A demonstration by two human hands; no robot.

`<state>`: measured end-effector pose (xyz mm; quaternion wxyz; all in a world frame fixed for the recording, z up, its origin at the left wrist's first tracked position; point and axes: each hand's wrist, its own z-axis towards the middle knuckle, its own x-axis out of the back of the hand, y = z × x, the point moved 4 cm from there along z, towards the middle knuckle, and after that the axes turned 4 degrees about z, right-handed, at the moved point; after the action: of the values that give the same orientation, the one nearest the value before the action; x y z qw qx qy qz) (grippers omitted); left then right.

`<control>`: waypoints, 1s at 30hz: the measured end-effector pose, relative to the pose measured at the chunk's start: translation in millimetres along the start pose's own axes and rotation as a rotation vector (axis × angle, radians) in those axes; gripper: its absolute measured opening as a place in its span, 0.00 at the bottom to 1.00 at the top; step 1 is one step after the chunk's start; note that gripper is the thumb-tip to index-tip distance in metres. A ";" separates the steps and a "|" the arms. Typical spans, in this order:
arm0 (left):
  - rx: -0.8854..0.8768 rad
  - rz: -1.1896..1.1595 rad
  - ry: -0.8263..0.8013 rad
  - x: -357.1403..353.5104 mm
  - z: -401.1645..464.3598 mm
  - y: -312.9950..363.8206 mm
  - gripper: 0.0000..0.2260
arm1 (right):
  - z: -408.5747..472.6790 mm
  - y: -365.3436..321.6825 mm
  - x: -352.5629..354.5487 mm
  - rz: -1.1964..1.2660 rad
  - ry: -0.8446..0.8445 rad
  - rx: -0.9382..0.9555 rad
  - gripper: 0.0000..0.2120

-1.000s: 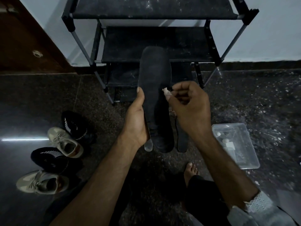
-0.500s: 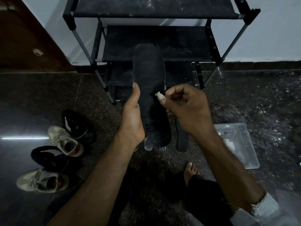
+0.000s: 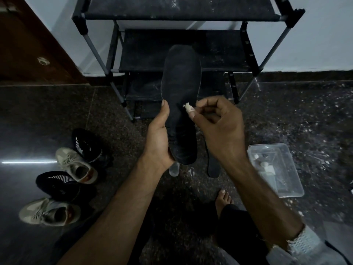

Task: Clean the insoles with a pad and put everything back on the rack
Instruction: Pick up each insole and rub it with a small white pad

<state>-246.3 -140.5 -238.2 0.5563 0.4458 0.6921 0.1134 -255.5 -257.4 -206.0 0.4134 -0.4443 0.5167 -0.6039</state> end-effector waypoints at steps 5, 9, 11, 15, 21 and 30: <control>0.040 -0.090 -0.033 -0.5 -0.6 0.7 0.29 | -13.9 -9.3 -13.6 -0.314 -0.077 0.136 0.05; 0.018 -0.104 0.018 5.6 0.2 8.3 0.30 | -24.9 -16.5 -31.9 -0.321 -0.250 0.156 0.05; 0.006 -0.114 0.017 5.6 -0.6 10.4 0.30 | -24.8 -17.6 -34.5 -0.294 -0.287 0.148 0.06; 0.024 -0.118 -0.021 1.3 -0.9 5.4 0.30 | -13.9 -13.3 -18.1 -0.439 -0.119 0.194 0.06; -0.006 -0.089 0.018 4.5 0.2 8.6 0.30 | -23.8 -17.6 -25.3 -0.333 -0.153 0.104 0.08; -0.050 -0.100 0.039 6.5 -0.9 14.8 0.30 | -17.9 -11.5 -17.8 -0.418 -0.130 0.153 0.08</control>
<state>-239.7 -126.8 -232.6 0.5584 0.3944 0.7212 0.1114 -268.5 -234.3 -197.8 0.3442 -0.5467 0.3385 -0.6841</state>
